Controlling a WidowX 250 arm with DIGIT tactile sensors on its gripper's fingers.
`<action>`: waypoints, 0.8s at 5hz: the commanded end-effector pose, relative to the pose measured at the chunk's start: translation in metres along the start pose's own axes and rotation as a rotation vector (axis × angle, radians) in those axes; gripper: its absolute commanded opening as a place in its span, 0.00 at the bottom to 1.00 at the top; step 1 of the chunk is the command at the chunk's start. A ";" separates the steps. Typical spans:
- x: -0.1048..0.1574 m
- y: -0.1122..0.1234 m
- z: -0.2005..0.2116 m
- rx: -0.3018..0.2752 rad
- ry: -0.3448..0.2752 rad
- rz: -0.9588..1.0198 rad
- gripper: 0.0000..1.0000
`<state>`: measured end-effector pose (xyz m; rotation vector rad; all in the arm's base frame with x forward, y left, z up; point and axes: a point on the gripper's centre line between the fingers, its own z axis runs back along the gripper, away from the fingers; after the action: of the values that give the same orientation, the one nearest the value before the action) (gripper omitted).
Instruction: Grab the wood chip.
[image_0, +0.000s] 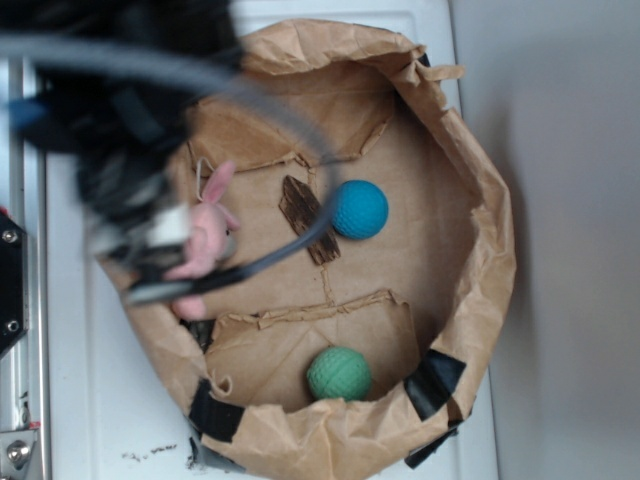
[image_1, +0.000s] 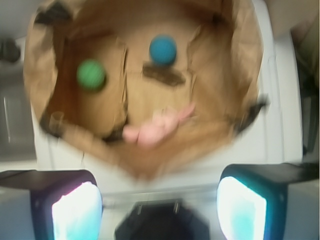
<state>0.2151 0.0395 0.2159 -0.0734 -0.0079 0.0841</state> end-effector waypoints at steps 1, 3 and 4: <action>0.002 0.005 0.013 0.006 -0.051 0.010 1.00; 0.002 0.005 0.013 0.006 -0.051 0.010 1.00; 0.018 -0.001 -0.006 0.022 -0.060 -0.083 1.00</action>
<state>0.2327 0.0418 0.2013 -0.0535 -0.0362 0.0266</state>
